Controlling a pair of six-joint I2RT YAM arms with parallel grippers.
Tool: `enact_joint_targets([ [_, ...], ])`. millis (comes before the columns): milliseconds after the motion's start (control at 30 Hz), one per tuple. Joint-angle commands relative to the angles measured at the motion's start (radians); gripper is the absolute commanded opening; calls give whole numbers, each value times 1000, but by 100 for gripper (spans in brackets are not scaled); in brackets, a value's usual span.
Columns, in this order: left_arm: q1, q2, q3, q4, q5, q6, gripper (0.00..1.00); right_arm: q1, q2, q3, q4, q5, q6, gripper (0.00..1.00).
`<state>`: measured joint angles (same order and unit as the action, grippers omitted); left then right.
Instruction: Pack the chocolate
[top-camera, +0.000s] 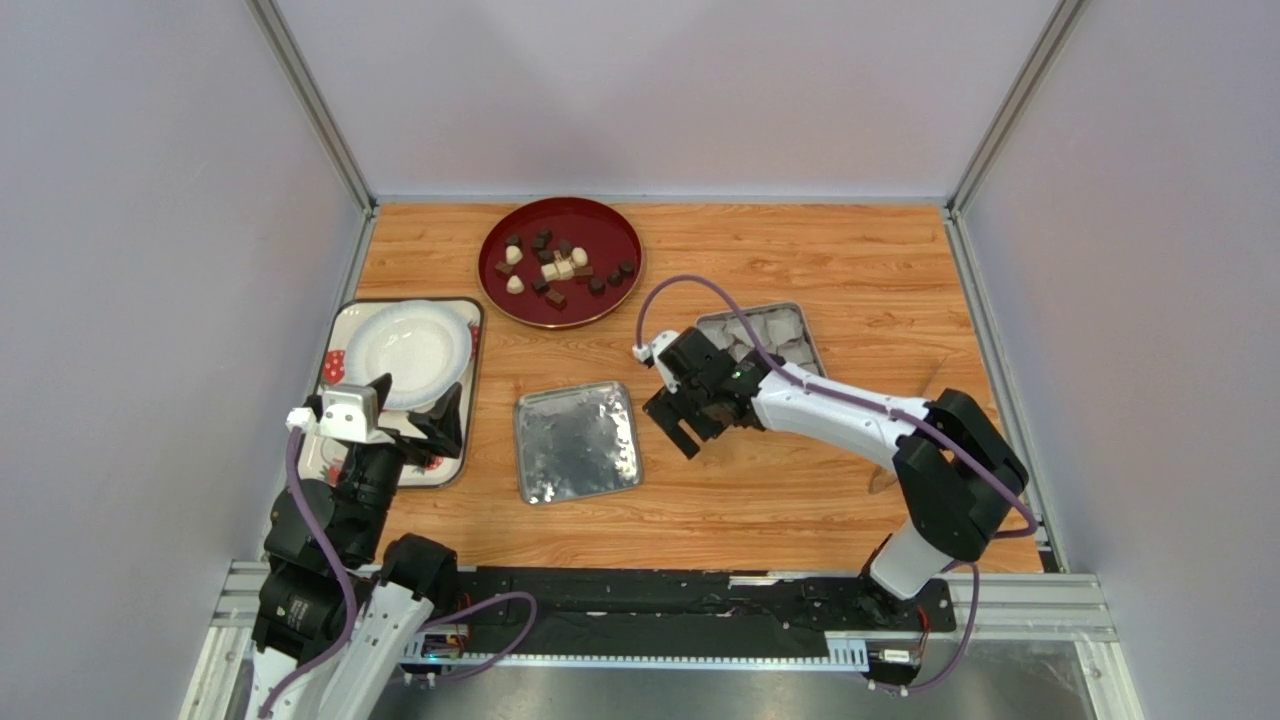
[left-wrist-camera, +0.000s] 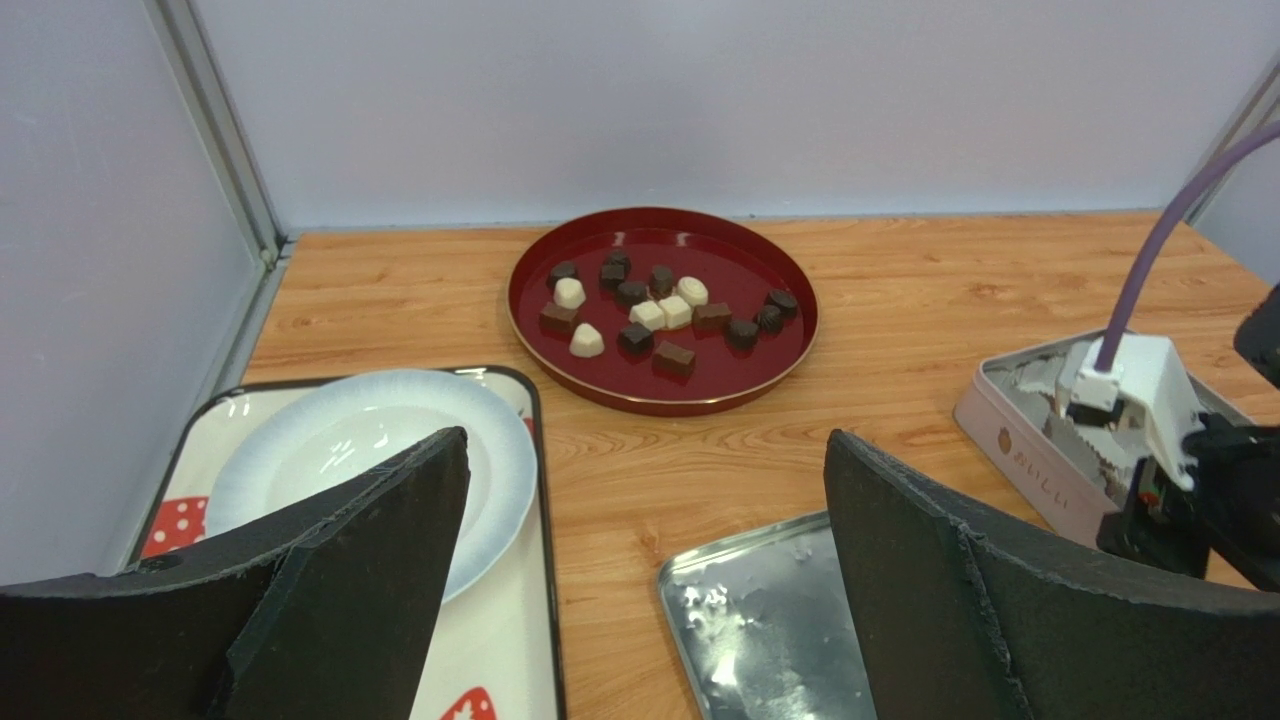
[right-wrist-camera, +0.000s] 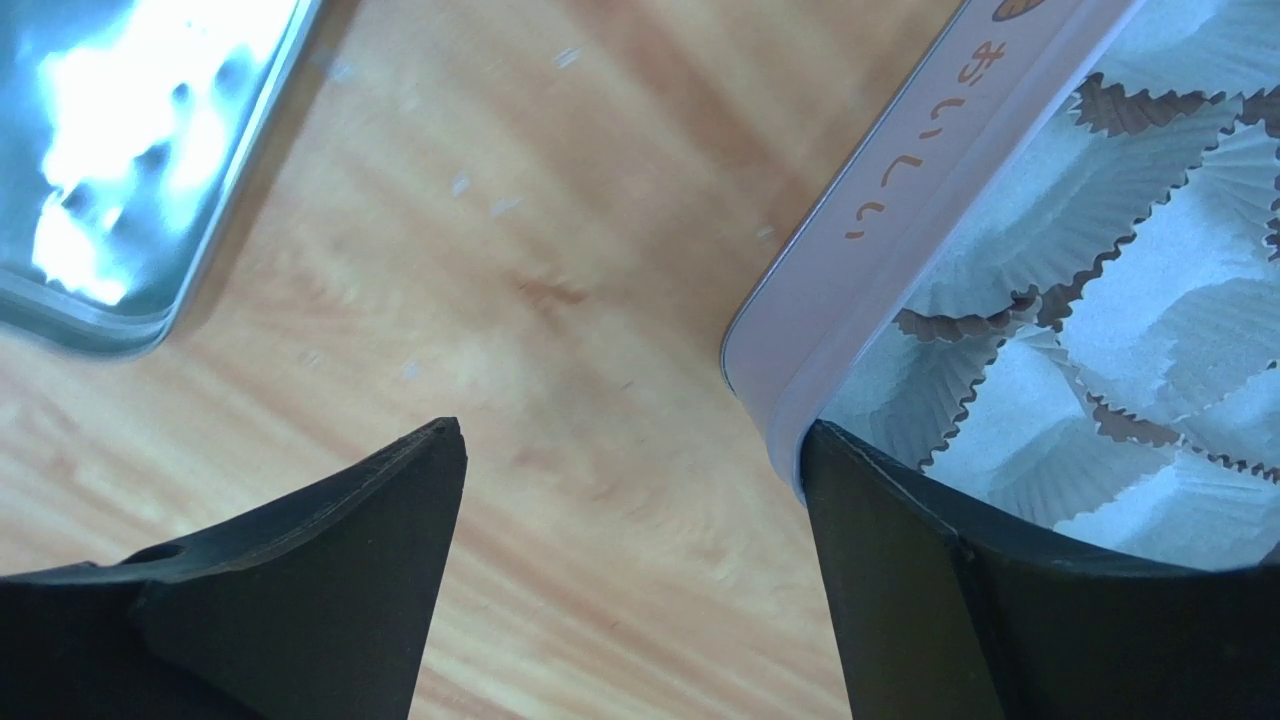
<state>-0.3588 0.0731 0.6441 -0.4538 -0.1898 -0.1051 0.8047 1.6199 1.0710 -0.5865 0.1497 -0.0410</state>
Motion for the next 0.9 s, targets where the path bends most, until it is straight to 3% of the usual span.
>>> enact_joint_targets([
  [0,-2,5,22,0,15,7,96,92,-86,-37,-55,51,41,86],
  [367,-2,37,23,-9,23,7,96,88,-279,-92,-199,-59,208,86],
  [467,-2,51,23,-9,23,7,96,21,-351,-88,-190,-64,289,86],
  [700,-2,106,34,4,36,-8,96,-382,-459,-127,-176,-84,541,92],
  [867,-2,194,68,40,67,-30,96,-571,-509,-236,-105,-183,708,94],
])
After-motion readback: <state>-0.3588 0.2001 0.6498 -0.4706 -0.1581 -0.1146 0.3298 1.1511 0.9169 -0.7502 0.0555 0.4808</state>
